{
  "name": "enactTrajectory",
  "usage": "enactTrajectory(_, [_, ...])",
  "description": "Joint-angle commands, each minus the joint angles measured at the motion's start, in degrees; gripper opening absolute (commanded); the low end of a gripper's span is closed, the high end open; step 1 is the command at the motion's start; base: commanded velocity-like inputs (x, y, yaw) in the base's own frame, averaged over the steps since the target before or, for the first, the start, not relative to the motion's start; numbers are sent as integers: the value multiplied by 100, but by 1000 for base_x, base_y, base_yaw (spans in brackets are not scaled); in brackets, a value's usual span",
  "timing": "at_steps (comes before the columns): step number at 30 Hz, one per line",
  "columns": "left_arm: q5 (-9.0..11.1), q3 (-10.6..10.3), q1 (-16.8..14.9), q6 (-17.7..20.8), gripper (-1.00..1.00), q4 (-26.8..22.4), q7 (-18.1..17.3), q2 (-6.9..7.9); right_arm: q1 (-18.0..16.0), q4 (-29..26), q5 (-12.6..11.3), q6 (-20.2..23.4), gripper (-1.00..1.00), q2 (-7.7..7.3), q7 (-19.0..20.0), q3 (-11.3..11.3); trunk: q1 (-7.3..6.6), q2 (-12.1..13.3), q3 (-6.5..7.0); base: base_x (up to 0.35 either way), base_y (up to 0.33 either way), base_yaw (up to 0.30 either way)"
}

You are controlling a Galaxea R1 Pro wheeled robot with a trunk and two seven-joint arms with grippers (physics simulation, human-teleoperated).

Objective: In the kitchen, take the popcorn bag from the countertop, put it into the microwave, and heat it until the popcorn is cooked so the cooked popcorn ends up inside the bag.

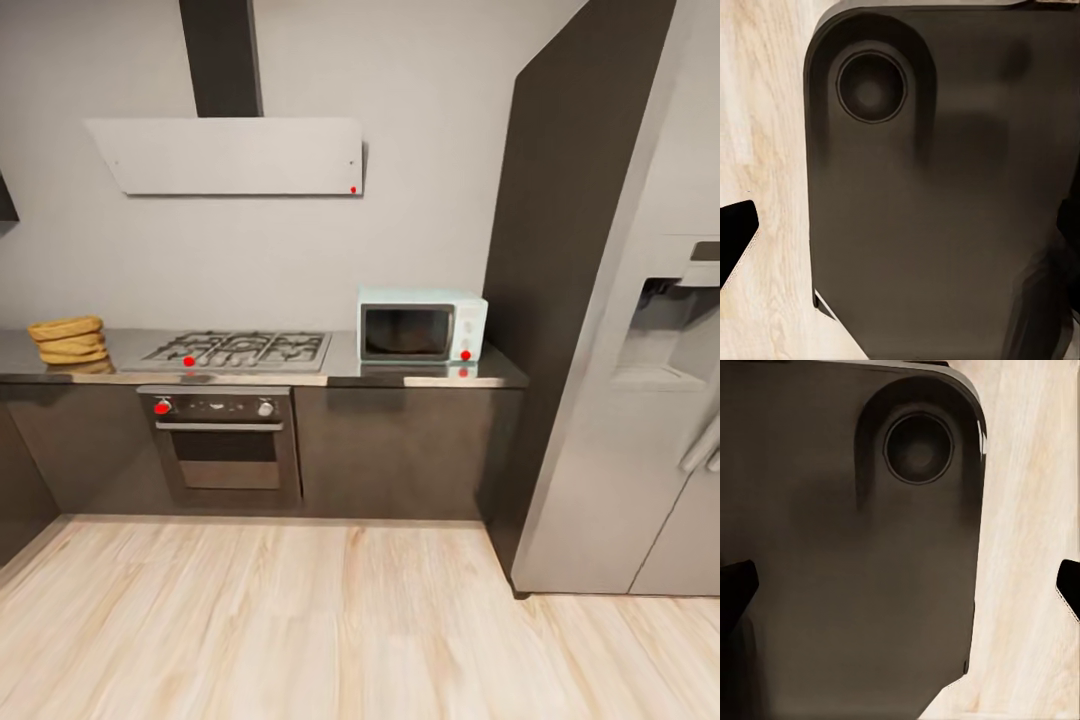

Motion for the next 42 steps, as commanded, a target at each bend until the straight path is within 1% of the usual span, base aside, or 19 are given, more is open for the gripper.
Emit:
enactTrajectory(1, [22,7,2,-2,100,-6,14,-1,-1,1,-1,-18,100,0,-1,-2,3,-2,-5,315,-29,0])
enactTrajectory(12, [22,7,3,-12,100,-6,14,-4,-1,1,-1,-11,100,-1,7,23,3,-2,-5,292,-128,0])
enactTrajectory(23, [22,7,1,-13,100,-6,14,-1,-1,1,-23,-16,100,-49,-1,5,3,-2,-5,259,-162,0])
enactTrajectory(42, [22,10,1,-13,100,-6,14,-3,-1,1,31,-16,100,-38,17,59,3,-2,-5,247,-5,0])
